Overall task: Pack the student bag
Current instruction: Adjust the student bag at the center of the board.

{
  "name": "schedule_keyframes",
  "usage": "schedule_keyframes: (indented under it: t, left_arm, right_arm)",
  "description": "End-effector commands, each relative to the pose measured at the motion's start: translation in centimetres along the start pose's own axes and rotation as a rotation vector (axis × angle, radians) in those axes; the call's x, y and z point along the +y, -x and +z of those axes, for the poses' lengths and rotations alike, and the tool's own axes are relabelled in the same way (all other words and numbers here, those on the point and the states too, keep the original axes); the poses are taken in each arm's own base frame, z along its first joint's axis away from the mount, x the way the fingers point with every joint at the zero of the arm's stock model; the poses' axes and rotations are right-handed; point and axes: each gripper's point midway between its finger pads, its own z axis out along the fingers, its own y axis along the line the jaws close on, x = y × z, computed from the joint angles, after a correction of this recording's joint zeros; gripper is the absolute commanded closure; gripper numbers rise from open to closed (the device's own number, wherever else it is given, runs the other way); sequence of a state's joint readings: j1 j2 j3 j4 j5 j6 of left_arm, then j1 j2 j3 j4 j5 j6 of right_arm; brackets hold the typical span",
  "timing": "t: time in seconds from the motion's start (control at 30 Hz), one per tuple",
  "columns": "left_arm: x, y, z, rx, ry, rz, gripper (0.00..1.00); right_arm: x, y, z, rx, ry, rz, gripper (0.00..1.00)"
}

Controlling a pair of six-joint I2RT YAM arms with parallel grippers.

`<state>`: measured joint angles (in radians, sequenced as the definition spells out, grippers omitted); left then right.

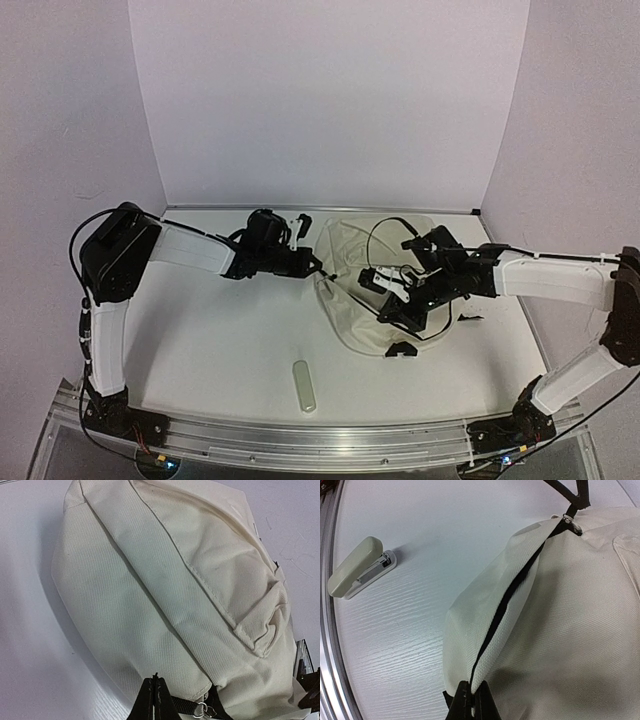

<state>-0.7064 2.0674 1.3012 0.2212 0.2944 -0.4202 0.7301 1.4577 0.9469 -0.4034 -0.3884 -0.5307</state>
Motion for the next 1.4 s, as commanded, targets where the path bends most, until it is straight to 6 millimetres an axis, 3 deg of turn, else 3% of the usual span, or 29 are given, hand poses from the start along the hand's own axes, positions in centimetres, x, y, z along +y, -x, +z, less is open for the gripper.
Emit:
schedule_keyframes:
  t: [0.0, 0.03, 0.13, 0.23, 0.3, 0.37, 0.43, 0.5, 0.6, 0.67, 0.87, 1.0, 1.1, 1.27, 1.37]
  left_arm:
    - [7.2, 5.3, -0.4, -0.120, 0.197, -0.045, 1.00]
    - [7.6, 5.8, -0.1, -0.120, 0.199, -0.048, 1.00]
    - [9.9, 7.3, -0.1, -0.110, 0.222, -0.098, 1.00]
    - [13.0, 8.9, -2.1, -0.097, 0.257, -0.190, 0.98]
    - [13.5, 9.8, -4.1, -0.114, 0.260, -0.197, 0.81]
    - [12.3, 10.7, -6.3, -0.136, 0.260, -0.155, 0.67]
    - [10.9, 10.8, -8.0, -0.144, 0.242, -0.149, 0.48]
    - [9.4, 10.2, -9.4, -0.136, 0.210, -0.159, 0.38]
    - [6.3, 7.8, -10.8, -0.106, 0.160, -0.153, 0.24]
    - [4.4, 5.1, -11.0, -0.070, 0.131, -0.158, 0.17]
    - [-1.2, -1.1, -9.7, 0.011, 0.028, -0.191, 0.13]
    - [-2.5, -3.8, -7.7, 0.047, -0.004, -0.234, 0.12]
    - [-2.9, -4.7, -5.9, 0.066, -0.030, -0.270, 0.13]
    - [-2.5, -4.4, -2.9, 0.074, -0.049, -0.279, 0.18]
    - [-1.3, -4.0, -1.2, 0.084, -0.045, -0.284, 0.28]
  right_arm:
    - [1.9, -0.5, 0.8, 0.079, 0.092, 0.061, 1.00]
    - [1.6, 0.8, 0.8, 0.055, 0.097, 0.086, 0.96]
    - [0.4, 4.7, 0.4, 0.002, 0.110, 0.180, 0.71]
    - [-1.5, 7.1, -1.7, -0.034, 0.088, 0.236, 0.41]
    - [-4.1, 8.0, -3.8, -0.085, 0.043, 0.298, 0.27]
    - [-7.5, 8.4, -5.9, -0.130, -0.027, 0.356, 0.16]
    - [-11.0, 7.6, -7.1, -0.133, -0.112, 0.414, 0.09]
    - [-14.7, 6.1, -7.5, -0.107, -0.198, 0.471, 0.04]
    - [-19.6, 4.7, -8.1, -0.095, -0.270, 0.559, 0.02]
    - [-22.8, 3.4, -8.1, -0.094, -0.299, 0.629, 0.02]
    - [-29.9, 2.6, -8.4, -0.137, -0.368, 0.722, 0.02]
    - [-31.5, 2.2, -6.3, -0.138, -0.333, 0.746, 0.02]
    - [-31.1, 1.3, -4.1, -0.119, -0.270, 0.771, 0.02]
    - [-28.0, -1.7, -1.3, -0.036, -0.163, 0.798, 0.02]
    - [-25.0, -3.1, -0.6, 0.000, -0.081, 0.823, 0.05]
